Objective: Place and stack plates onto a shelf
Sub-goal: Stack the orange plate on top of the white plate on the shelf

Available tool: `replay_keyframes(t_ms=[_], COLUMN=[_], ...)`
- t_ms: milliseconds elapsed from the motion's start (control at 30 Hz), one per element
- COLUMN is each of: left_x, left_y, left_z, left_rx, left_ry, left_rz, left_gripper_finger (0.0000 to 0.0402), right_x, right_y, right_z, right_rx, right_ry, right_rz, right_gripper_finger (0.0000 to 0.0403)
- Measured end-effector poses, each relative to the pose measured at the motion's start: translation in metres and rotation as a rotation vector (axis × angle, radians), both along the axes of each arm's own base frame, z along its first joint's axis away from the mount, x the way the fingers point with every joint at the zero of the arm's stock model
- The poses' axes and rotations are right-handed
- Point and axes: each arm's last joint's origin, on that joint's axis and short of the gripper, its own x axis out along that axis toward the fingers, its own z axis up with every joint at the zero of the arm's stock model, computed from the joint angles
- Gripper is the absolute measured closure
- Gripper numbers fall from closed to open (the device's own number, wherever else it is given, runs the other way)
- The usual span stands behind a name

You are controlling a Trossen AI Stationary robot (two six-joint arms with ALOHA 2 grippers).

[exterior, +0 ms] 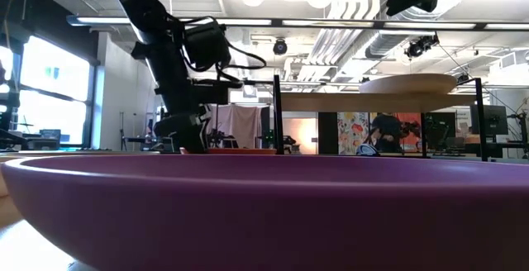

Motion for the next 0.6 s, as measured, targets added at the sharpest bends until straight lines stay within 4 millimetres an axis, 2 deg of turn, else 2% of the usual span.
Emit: replay_keyframes(t_ms=[300, 600], left_x=[0.001, 0.000], left_y=[-0.008, -0.020], left_z=[0.009, 0.010], left_rx=[0.050, 0.096], left_ry=[-0.020, 0.059], left_rz=[-0.010, -0.026], left_gripper_finger=[0.0393, 0.0399], right_x=[0.000, 0.000], right_y=[0.000, 0.000], right_z=[0.000, 0.000], right_rx=[0.000, 0.000], right_ry=[0.000, 0.000], right_rz=[0.000, 0.000], right_gripper_finger=[0.0329, 0.0329])
